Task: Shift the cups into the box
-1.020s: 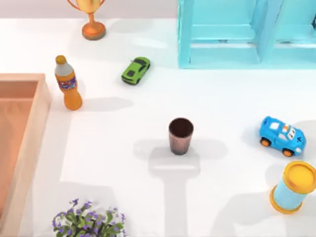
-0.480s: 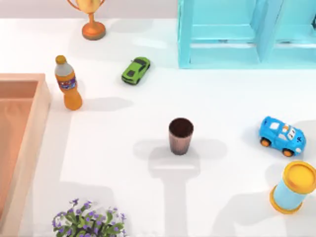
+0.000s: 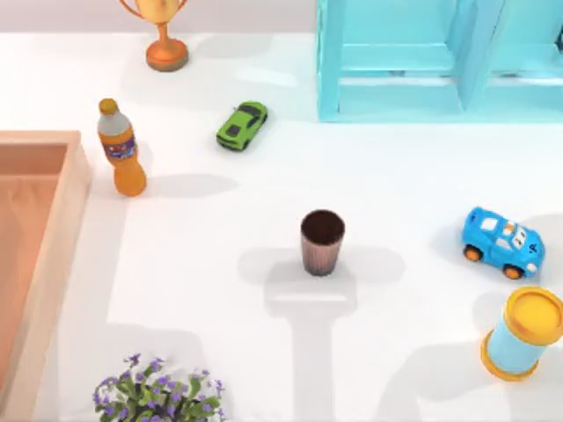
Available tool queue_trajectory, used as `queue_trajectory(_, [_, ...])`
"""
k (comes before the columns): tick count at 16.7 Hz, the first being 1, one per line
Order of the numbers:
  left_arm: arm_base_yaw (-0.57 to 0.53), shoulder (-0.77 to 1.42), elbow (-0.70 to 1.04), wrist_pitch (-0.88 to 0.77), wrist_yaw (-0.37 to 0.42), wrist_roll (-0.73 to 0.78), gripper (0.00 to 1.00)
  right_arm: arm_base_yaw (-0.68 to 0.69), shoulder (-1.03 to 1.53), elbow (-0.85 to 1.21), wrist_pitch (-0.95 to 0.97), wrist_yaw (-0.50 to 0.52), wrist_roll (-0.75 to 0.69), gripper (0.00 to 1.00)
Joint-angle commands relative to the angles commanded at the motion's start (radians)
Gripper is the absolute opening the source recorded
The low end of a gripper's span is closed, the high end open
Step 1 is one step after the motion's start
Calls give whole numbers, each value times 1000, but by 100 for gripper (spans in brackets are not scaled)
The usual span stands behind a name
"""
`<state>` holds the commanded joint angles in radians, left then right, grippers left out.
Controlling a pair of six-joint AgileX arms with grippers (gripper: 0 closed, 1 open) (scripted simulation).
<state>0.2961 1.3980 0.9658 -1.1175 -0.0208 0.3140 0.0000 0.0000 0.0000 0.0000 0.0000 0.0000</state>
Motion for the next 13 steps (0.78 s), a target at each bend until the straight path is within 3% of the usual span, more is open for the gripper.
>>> queue_trajectory(4, [0, 0, 41, -40, 3, -1, 100, 0, 0, 0, 0, 0, 0, 100])
queue_trajectory(13, [-8, 2, 397, -394, 0, -7, 100, 0, 0, 0, 0, 0, 0, 100])
